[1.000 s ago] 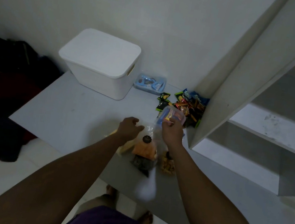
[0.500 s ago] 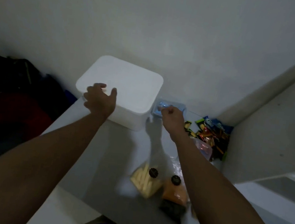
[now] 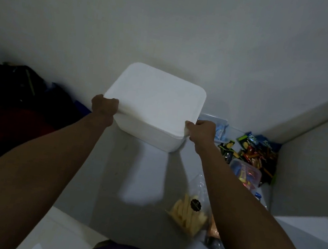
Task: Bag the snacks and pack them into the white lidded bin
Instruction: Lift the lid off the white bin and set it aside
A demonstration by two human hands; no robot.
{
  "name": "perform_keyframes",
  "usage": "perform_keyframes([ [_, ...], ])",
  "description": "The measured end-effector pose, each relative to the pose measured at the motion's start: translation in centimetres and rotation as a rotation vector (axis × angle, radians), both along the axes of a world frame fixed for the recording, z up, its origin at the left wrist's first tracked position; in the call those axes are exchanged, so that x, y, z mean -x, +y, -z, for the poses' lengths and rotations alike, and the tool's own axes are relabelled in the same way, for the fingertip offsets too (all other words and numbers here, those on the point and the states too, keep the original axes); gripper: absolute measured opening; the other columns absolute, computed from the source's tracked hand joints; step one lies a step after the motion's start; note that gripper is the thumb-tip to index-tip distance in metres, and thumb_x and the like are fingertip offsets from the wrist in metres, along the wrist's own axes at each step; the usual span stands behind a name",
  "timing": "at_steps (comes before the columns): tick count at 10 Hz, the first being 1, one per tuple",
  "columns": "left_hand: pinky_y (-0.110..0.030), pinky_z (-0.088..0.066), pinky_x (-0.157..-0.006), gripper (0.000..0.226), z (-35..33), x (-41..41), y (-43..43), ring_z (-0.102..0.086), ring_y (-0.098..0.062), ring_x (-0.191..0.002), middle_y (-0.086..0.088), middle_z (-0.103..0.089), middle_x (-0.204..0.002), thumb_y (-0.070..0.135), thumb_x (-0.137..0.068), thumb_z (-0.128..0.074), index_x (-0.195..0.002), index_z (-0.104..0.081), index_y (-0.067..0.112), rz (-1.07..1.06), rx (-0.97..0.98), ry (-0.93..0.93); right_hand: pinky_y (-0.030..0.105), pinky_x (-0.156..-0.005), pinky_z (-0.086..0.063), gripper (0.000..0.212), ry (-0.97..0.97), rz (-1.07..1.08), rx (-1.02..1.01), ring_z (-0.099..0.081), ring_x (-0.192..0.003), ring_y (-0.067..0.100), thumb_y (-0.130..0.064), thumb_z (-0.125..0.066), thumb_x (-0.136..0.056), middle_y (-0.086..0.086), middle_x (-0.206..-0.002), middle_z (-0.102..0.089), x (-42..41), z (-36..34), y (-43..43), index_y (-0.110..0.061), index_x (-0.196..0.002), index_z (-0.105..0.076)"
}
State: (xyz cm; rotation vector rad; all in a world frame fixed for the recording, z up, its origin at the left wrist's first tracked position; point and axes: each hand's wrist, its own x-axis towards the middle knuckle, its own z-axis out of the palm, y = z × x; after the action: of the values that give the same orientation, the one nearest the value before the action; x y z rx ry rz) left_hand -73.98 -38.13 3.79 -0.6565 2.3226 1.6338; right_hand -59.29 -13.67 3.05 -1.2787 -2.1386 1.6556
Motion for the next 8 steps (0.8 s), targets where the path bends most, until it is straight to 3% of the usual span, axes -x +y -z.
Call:
perform_keyframes([
  [1, -0.03, -0.045, -0.079, 0.047, 0.2, 0.6, 0.1, -0.06, -0.036, -0.118, -0.022, -0.059, -0.131, 0.015, -0.087, -0.064, -0.13, -0.055, -0.002, 0.011, -0.053, -0.021, 0.041, -0.065, -0.052, 0.032, -0.02, 0.025, 0.027, -0.059, -0.067, 0.026, -0.023, -0.081, -0.072, 0.004, -0.062, -0.059, 0.1, -0.1, 0.2, -0.015, -0.054, -0.055],
  [2, -0.029, -0.045, -0.081, 0.046, 0.2, 1.1, 0.1, -0.063, -0.03, -0.107, -0.021, -0.059, -0.132, 0.013, -0.087, -0.064, -0.13, -0.055, 0.0, 0.013, -0.117, -0.021, 0.036, -0.061, -0.049, 0.03, -0.011, 0.015, 0.069, -0.063, -0.069, 0.027, -0.025, -0.08, -0.074, 0.012, -0.074, -0.067, 0.1, -1.1, 0.1, -0.016, -0.06, -0.055],
  [3, -0.038, -0.052, -0.088, 0.044, 1.0, 1.7, 0.1, -0.057, -0.026, -0.098, -0.021, -0.057, -0.133, 0.009, -0.088, -0.065, -0.13, -0.055, 0.0, -0.016, -0.205, -0.003, 0.02, -0.045, -0.04, 0.028, 0.004, -0.018, 0.101, -0.064, -0.074, 0.026, -0.019, -0.074, -0.084, 0.017, -0.088, -0.069, 0.0, -2.4, 0.1, -0.013, -0.066, -0.054],
  [4, -0.051, -0.052, -0.091, 0.046, 1.6, 1.6, 0.0, -0.049, -0.03, -0.104, -0.015, -0.051, -0.132, 0.008, -0.089, -0.066, -0.134, -0.053, 0.006, -0.062, -0.331, 0.023, 0.015, -0.037, -0.039, 0.026, 0.001, -0.064, 0.153, -0.066, -0.079, 0.029, -0.019, -0.072, -0.088, 0.022, -0.099, -0.07, -0.1, -3.5, 0.3, -0.007, -0.075, -0.053],
  [5, -0.051, -0.052, -0.089, 0.048, 1.6, 1.7, -0.2, -0.046, -0.03, -0.109, -0.015, -0.047, -0.138, 0.009, -0.091, -0.064, -0.138, -0.05, 0.01, -0.064, -0.377, 0.0, 0.04, -0.058, -0.051, 0.027, -0.06, -0.155, 0.171, -0.071, -0.086, 0.032, -0.026, -0.074, -0.086, 0.021, -0.103, -0.071, -0.1, -4.4, 0.6, -0.01, -0.09, -0.053],
  [6, -0.05, -0.053, -0.083, 0.049, 1.9, 2.1, -0.6, -0.047, -0.031, -0.113, -0.013, -0.046, -0.141, 0.011, -0.092, -0.063, -0.139, -0.05, 0.016, -0.055, -0.398, -0.019, 0.046, -0.058, -0.05, 0.034, -0.055, -0.188, 0.151, -0.067, -0.081, 0.029, -0.028, -0.076, -0.083, 0.014, -0.099, -0.068, -0.3, -4.8, 0.8, -0.017, -0.091, -0.046],
  [7, -0.054, -0.055, -0.072, 0.054, 1.8, 2.3, -1.1, -0.052, -0.035, -0.116, -0.008, -0.047, -0.139, 0.012, -0.09, -0.063, -0.14, -0.049, 0.026, -0.051, -0.43, -0.013, 0.026, -0.049, -0.043, 0.035, -0.002, -0.2, 0.077, -0.058, -0.078, 0.021, -0.021, -0.075, -0.084, 0.008, -0.097, -0.059, -0.7, -4.5, 0.3, -0.014, -0.097, -0.043],
  [8, -0.062, -0.051, -0.078, 0.055, 1.7, 2.5, -1.4, -0.059, -0.035, -0.108, -0.004, -0.05, -0.135, 0.012, -0.091, -0.063, -0.14, -0.046, 0.031, -0.071, -0.467, 0.003, 0.022, -0.059, -0.047, 0.035, 0.068, -0.217, -0.065, -0.055, -0.082, 0.018, -0.013, -0.075, -0.084, 0.003, -0.096, -0.057, -0.7, -4.3, -0.8, -0.009, -0.106, -0.048],
])
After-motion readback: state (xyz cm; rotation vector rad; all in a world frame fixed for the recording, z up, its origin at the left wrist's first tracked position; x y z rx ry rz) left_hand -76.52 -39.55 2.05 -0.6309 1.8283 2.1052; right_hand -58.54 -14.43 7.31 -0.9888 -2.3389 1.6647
